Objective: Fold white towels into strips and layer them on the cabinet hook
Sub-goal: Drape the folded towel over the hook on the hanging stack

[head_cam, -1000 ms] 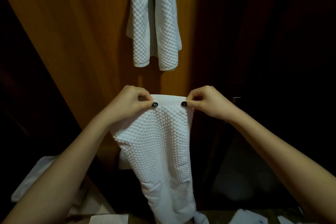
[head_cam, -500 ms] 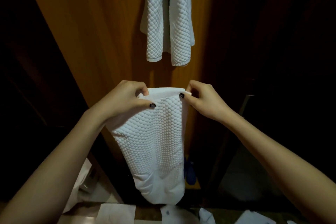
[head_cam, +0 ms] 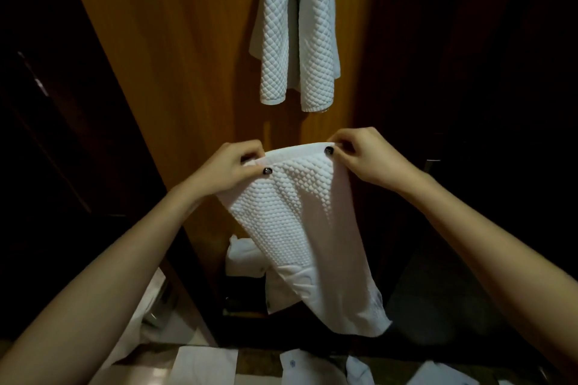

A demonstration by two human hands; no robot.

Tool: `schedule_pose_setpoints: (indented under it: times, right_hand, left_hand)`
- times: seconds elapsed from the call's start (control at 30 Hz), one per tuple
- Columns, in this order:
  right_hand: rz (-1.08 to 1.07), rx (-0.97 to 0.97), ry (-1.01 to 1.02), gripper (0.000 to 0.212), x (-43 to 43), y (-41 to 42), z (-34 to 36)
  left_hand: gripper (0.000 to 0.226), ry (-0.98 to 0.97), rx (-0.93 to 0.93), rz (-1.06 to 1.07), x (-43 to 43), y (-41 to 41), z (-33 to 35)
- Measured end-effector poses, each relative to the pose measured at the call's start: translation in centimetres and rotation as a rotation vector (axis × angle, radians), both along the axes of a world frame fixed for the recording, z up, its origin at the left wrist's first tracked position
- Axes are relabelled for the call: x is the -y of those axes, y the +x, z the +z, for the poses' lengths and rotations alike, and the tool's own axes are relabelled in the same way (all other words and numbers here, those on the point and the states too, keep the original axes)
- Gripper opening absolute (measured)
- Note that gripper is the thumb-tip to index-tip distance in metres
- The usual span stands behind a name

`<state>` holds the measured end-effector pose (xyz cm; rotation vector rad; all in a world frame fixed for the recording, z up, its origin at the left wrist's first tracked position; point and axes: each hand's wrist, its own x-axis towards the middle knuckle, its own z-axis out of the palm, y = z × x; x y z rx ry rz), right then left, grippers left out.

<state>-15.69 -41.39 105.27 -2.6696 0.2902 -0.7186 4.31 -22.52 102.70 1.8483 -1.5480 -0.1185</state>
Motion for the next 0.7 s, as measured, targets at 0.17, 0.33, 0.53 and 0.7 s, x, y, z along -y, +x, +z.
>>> schedule_pose_setpoints:
  times: [0.17, 0.33, 0.53, 0.7]
  right_hand:
    - [-0.007, 0.034, 0.002, 0.015, 0.1, -1.5, 2.0]
    - [-0.008, 0.062, 0.074, 0.015, -0.6, -2.2, 1.8]
    - [0.066, 0.092, 0.100, 0.013, -1.4, -2.6, 1.2]
    - [0.090, 0.038, 0.130, 0.010, -1.0, -3.2, 0.5]
  left_hand:
    - [0.039, 0.080, 0.094, -0.022, 1.2, -0.4, 3.6]
    - [0.021, 0.137, 0.684, 0.338, 1.6, -3.0, 4.0]
    - [0.004, 0.131, -0.042, 0.075, 1.0, -4.4, 2.5]
    - [0.013, 0.101, -0.157, -0.032, 0.4, -4.6, 1.3]
